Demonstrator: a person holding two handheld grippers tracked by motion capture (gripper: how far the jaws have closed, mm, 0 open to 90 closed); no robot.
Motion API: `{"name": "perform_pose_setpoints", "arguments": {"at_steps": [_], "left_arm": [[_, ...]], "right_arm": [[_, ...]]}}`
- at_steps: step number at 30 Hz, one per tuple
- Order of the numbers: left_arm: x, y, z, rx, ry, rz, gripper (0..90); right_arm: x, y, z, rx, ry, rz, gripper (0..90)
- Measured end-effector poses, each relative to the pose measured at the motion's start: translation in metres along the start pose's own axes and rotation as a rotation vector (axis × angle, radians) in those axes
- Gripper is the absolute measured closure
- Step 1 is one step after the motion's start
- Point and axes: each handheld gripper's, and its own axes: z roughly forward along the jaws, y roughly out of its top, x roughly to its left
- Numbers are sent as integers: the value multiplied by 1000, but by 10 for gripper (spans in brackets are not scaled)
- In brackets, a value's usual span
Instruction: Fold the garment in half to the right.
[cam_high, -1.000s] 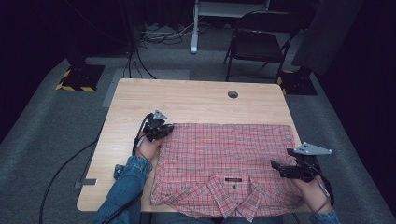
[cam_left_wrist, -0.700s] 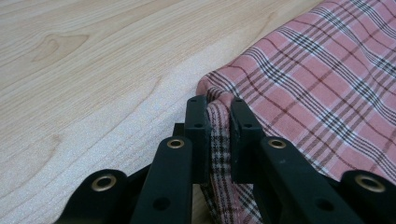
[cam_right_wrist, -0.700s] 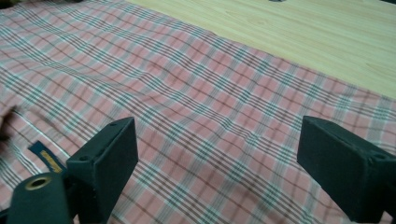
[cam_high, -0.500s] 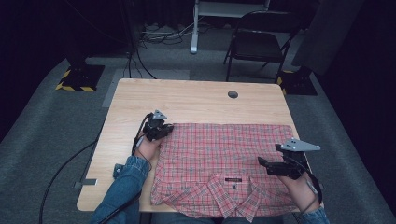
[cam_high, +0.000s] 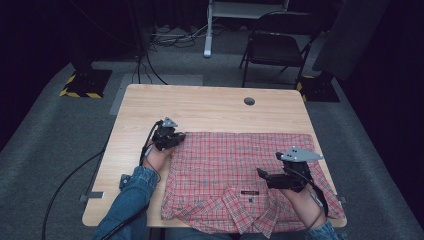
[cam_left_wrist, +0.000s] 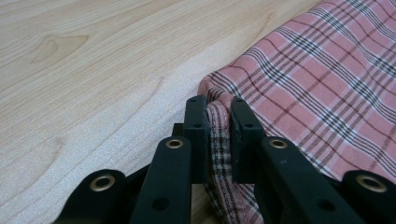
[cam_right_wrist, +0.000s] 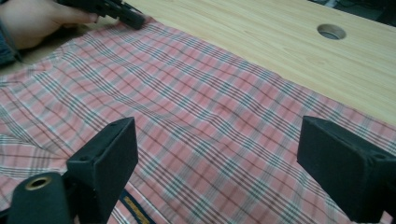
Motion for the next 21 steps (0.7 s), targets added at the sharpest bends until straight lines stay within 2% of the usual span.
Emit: {"name": "perform_pose_setpoints", "arguments": {"at_steps": [11, 21], "left_arm": [[1, 0, 0, -1, -4, 8, 797], [2, 0, 0, -1, -13, 13, 790]], "right_arm": [[27, 14, 14, -23, 42, -18, 128], [51, 29, 31, -21, 86, -41, 127]]}}
